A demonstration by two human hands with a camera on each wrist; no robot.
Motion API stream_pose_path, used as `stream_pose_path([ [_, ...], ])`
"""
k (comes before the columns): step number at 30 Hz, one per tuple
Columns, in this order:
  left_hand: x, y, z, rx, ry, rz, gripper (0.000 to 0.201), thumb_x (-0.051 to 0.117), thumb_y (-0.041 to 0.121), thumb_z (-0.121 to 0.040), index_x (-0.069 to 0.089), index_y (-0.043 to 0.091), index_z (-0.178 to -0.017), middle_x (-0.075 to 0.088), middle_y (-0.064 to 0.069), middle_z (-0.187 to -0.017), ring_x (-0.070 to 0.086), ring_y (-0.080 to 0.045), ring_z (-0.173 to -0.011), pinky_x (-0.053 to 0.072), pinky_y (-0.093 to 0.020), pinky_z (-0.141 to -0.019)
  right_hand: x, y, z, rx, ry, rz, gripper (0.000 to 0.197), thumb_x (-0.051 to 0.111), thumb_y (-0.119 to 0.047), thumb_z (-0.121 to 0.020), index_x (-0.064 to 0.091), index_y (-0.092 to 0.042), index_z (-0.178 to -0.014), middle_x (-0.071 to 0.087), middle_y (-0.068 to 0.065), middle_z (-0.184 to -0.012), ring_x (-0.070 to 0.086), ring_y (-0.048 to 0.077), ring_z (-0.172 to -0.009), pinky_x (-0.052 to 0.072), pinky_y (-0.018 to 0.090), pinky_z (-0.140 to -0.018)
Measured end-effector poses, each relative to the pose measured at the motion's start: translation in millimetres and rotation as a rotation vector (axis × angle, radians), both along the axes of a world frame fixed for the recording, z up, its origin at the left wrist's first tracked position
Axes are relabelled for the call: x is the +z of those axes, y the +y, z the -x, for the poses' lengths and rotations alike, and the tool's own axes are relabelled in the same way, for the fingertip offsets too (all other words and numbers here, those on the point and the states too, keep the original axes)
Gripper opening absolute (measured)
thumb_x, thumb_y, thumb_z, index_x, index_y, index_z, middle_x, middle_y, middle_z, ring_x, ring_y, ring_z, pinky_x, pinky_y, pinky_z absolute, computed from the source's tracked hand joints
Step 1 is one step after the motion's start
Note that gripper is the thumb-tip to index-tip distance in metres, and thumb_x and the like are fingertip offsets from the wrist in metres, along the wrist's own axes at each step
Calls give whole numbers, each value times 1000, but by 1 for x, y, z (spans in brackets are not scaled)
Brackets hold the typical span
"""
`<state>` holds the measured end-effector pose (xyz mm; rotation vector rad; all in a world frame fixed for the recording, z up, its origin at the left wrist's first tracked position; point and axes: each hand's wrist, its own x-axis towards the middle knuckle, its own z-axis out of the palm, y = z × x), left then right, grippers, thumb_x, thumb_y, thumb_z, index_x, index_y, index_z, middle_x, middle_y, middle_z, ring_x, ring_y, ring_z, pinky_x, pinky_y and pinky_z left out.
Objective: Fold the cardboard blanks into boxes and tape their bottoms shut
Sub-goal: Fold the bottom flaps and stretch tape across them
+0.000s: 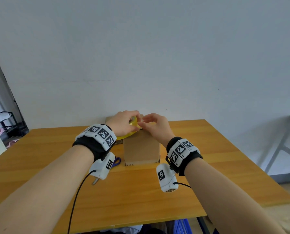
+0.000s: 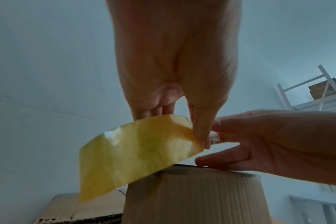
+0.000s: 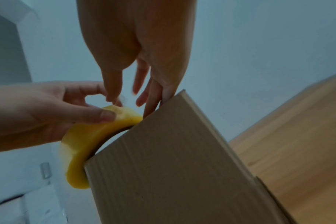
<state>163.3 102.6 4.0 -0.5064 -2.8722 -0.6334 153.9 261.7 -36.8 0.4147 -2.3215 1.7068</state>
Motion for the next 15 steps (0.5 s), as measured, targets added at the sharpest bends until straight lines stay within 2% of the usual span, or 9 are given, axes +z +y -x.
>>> stream_pose_path([
  [2,1,1,-1,-10,-15,4,28,68,27,-84,56,28,-109,59,-8,-108,56,-25,-98,48,-43,-87,0,-1,2,19,12,-26,19,73,-22,-82,69,-12,-98,69,0,-94,65,15,-92,51,26,-83],
  [4,1,2,-3,-9,-37,-37,45,71,26,-82,49,31,-121,56,-5,-108,55,-22,-101,47,-41,-91,-2,0,3,3,-14,28,7,72,-16,-83,69,-11,-88,71,6,-90,67,20,-90,54,37,-87],
  [6,0,2,-4,3,-57,-111,62,74,26,-80,38,33,-130,55,-8,-111,55,-22,-105,46,-40,-93,-4,1,4,-1,-33,55,5,71,-13,-83,67,-10,-84,72,11,-89,69,24,-88,54,42,-88],
  [8,-3,-1,-5,30,-75,-133,71,77,28,-77,32,28,-132,57,-11,-119,56,-25,-108,47,-40,-93,-4,1,5,3,-45,67,6,69,-12,-85,66,-7,-86,71,14,-90,70,24,-86,55,41,-87],
  [11,-8,-7,-5,54,-90,-18,79,80,31,-72,31,22,-132,59,-9,-122,59,-24,-101,49,-41,-90,-5,0,6,-33,-35,74,5,67,-13,-86,64,-10,-87,71,12,-90,69,23,-87,56,41,-86],
  [15,-12,-18,-9,129,-31,186,77,77,29,-69,39,21,-136,54,-7,-123,55,-24,-103,46,-36,-90,-6,0,7,-51,-42,74,5,68,-15,-86,63,-13,-85,70,6,-88,68,20,-87,55,38,-86],
])
